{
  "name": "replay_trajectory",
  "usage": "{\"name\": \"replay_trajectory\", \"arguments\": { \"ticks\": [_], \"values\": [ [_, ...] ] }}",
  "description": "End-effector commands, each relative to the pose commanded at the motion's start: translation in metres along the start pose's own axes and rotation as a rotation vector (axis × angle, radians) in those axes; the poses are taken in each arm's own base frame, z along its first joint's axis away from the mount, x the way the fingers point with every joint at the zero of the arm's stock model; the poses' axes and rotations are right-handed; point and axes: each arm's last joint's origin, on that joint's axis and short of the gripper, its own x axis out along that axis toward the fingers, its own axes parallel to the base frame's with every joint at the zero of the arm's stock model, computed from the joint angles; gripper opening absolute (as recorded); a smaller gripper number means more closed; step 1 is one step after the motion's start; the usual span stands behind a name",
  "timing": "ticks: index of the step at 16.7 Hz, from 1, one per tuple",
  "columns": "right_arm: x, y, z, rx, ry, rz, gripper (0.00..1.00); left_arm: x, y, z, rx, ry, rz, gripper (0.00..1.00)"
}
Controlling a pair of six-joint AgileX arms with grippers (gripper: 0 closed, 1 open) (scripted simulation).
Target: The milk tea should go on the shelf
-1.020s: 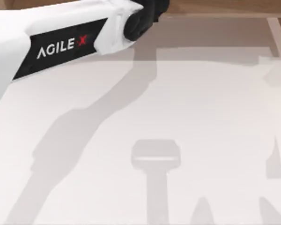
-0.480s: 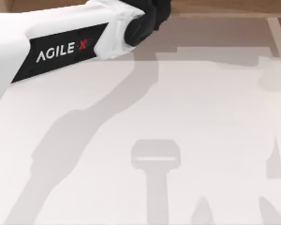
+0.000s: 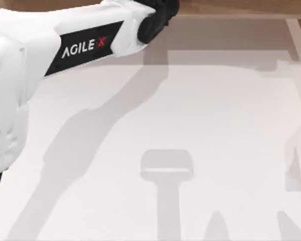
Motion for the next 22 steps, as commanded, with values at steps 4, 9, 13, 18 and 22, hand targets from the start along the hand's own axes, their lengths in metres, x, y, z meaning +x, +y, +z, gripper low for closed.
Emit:
{"name": "replay_trajectory", "arguments": {
  "ticks": [4,9,13,18,22],
  "values": [
    [0.0,0.0,0.0,0.0,0.0,0.0,1.0,0.0023,-0.0005,-0.0012,-0.011,-0.008,-0.003,0.0],
    [0.0,0.0,0.0,0.0,0.0,0.0,1.0,0.0023,-0.0005,-0.0012,-0.011,-0.008,-0.003,0.3],
    [0.0,0.0,0.0,0.0,0.0,0.0,1.0,0.0023,-0.0005,-0.0012,-0.011,-0.008,-0.003,0.6],
    [0.0,0.0,0.0,0.0,0.0,0.0,1.0,0.0023,-0.0005,-0.0012,-0.011,-0.008,-0.003,0.98],
    [0.0,0.0,0.0,0.0,0.0,0.0,1.0,0.0023,-0.0005,-0.0012,-0.011,-0.008,-0.003,1.0]
  ]
}}
